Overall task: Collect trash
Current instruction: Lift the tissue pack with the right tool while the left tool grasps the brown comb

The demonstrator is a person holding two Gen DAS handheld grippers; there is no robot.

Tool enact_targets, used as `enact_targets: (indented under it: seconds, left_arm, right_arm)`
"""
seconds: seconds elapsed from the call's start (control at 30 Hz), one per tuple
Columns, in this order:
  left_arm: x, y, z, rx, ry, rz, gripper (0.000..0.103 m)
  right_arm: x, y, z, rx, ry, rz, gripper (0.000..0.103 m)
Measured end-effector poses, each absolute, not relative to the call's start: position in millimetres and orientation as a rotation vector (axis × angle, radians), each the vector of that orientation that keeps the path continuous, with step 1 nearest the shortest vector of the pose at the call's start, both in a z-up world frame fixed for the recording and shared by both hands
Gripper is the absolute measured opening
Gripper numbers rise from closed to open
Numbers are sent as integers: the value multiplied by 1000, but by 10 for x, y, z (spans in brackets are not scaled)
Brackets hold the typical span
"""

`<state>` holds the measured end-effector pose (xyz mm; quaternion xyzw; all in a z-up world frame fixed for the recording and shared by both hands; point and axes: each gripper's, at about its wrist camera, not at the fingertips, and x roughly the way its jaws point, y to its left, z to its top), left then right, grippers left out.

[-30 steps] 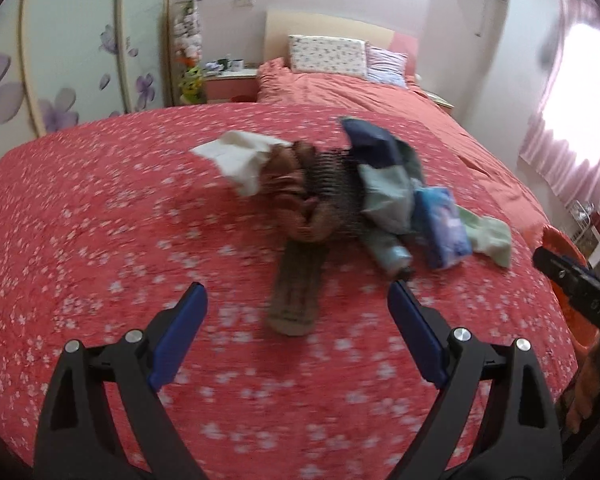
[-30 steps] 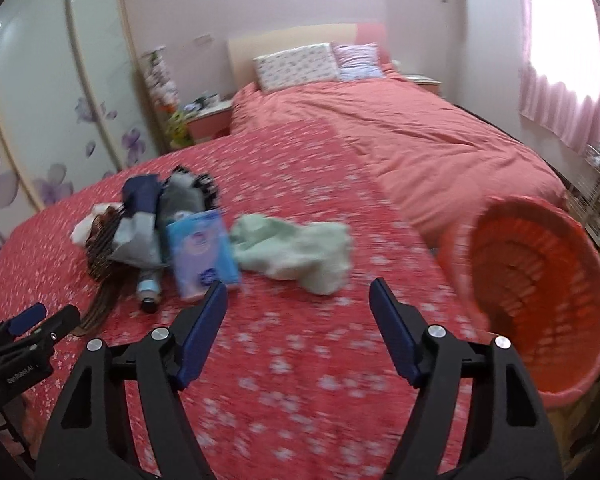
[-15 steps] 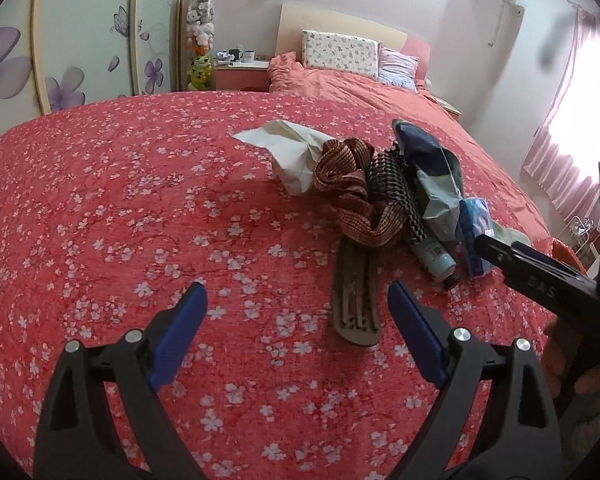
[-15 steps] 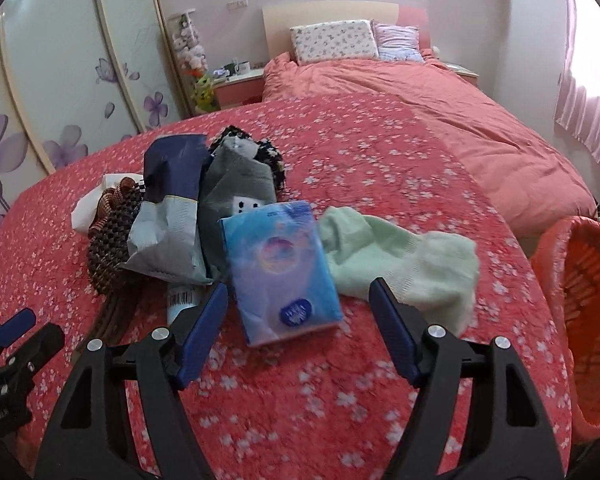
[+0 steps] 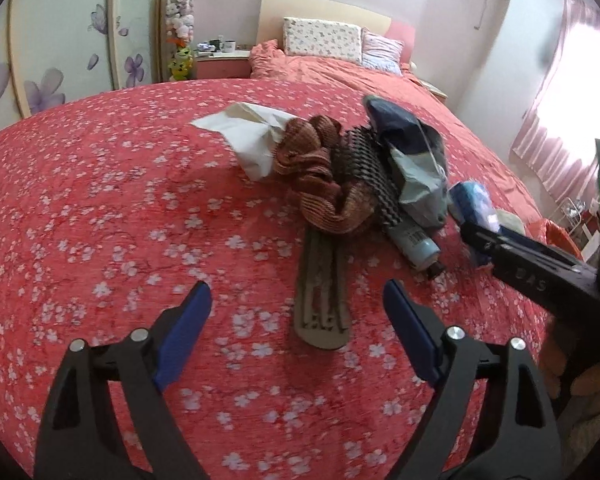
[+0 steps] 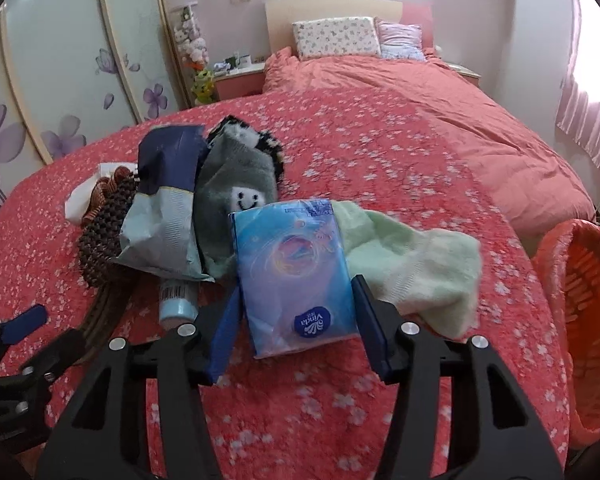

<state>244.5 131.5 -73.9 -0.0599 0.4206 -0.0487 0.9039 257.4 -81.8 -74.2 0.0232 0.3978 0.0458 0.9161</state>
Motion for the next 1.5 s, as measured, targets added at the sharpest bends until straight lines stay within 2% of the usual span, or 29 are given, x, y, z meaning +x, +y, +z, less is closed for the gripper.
enact_targets:
  seconds: [0.27, 0.4, 0.57, 0.63, 0.67, 1.07, 1.5]
  left_arm:
    - [2608, 1127, -870, -76, 910, -67, 65]
    - [2672, 1029, -881, -46, 909, -44, 51]
    - [2712, 844, -884, 23, 909, -32, 52]
    - [2726, 803, -880, 27, 908, -31, 44]
    - [2731, 800, -876, 31, 905, -31, 32]
    - [2493, 1203, -853, -73, 878, -97, 32]
    - [2136, 1404, -408, -99, 767, -102, 32]
  right_arm:
    - [2474, -1054, -691, 89, 814, 54, 54]
    - [2452, -1121, -711, 119, 825, 40, 54]
    - [2419, -1200, -730, 143, 829, 30, 54]
    - [2391, -1223, -723, 154, 828, 28, 54]
    - [2369, -1245, -724, 156, 826, 29, 54]
    - [2248, -1335, -671, 169, 801, 28, 54]
    - [2087, -1335, -588, 171, 776, 44, 54]
